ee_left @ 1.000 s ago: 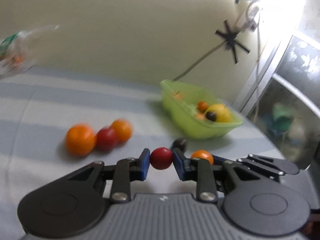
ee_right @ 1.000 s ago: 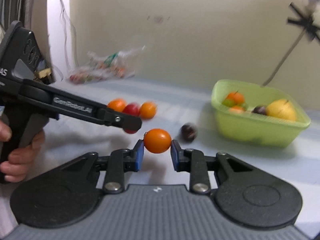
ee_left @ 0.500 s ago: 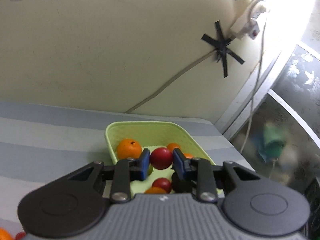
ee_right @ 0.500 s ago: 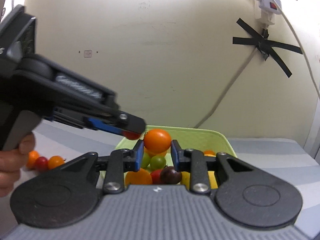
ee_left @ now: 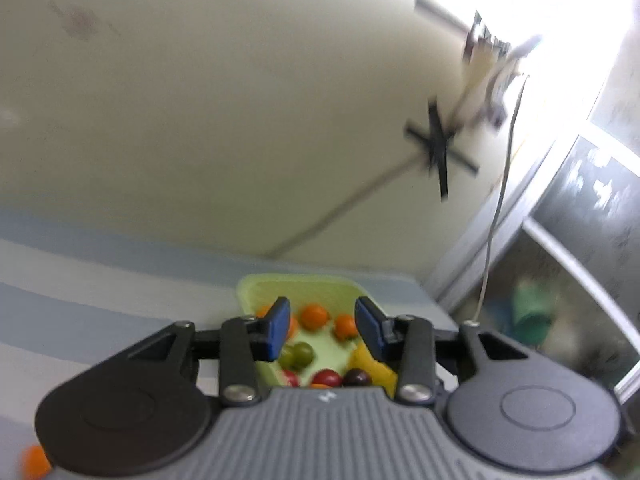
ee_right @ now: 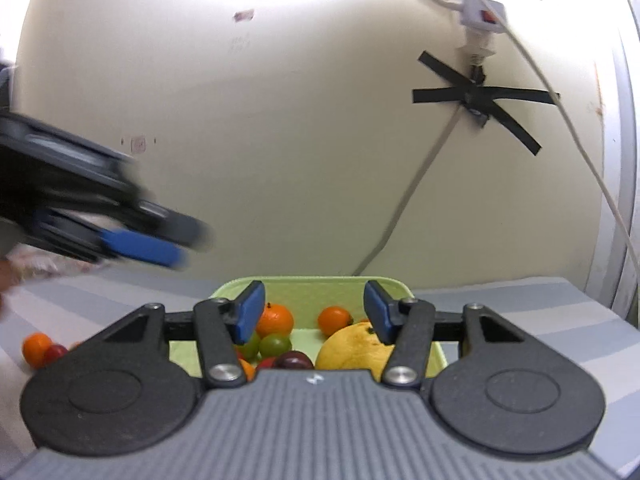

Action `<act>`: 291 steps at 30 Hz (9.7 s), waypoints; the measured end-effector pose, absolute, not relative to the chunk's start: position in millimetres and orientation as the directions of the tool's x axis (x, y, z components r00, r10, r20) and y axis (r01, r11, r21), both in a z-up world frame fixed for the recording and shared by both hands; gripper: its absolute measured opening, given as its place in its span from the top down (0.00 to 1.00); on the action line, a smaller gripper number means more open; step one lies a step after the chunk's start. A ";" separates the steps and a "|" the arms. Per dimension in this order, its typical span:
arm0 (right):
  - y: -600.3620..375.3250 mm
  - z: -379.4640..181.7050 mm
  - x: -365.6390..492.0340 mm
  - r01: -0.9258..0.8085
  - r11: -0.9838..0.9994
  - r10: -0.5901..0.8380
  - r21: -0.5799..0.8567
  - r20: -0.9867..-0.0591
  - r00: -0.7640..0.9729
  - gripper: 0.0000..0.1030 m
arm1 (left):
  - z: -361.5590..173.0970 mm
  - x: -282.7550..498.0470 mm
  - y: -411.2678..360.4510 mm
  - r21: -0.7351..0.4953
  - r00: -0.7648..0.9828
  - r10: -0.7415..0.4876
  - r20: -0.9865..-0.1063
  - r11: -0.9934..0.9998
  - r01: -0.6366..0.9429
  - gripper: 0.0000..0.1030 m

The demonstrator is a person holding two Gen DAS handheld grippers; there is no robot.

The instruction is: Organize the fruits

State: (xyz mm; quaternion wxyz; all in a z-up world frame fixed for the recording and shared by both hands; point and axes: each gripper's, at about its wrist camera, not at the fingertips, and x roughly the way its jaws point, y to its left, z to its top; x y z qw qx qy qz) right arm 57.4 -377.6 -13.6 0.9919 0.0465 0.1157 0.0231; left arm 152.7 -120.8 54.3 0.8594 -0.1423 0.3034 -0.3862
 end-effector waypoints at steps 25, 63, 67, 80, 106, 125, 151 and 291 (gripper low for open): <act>-188.0 -23.9 66.0 -0.558 0.816 0.443 -0.150 -0.457 0.771 0.56 | -31.4 141.0 31.9 -0.657 0.560 -0.682 -0.471 0.694 0.293 0.38; -270.7 -34.8 -33.6 -0.390 0.921 0.349 0.001 -0.453 0.821 0.69 | -20.9 87.1 -28.3 -0.331 0.637 -0.477 -0.606 0.879 0.343 0.63; -280.6 -38.6 -31.8 -0.366 0.930 0.337 0.019 -0.438 0.833 0.69 | -12.2 51.0 -47.3 -0.344 0.583 -0.567 -0.582 0.821 0.455 0.63; -339.8 -48.0 -65.6 -0.215 0.973 0.227 0.080 -0.452 0.863 0.69 | -24.1 -0.4 -132.5 -0.296 0.408 -0.661 -0.630 0.690 0.661 0.62; -353.2 -37.0 -44.6 -0.223 0.973 0.229 0.065 -0.422 0.877 0.68 | 5.3 28.0 -147.8 -0.258 0.414 -0.695 -0.588 0.647 0.718 0.63; -373.3 -32.7 54.5 -0.110 0.993 0.118 0.043 -0.278 0.953 0.49 | 27.8 154.1 -178.0 -0.404 0.502 -0.701 -0.507 0.708 0.580 0.51; -341.5 -55.2 -41.6 -0.063 0.958 0.173 0.280 -0.385 0.906 0.49 | -8.0 -0.6 -96.1 -0.037 0.722 -0.373 -0.582 0.900 0.435 0.46; -354.1 -72.5 -54.1 -0.009 0.877 0.221 0.480 -0.388 0.895 0.43 | -25.5 -26.0 -78.7 -0.040 0.743 -0.454 -0.493 0.864 0.501 0.23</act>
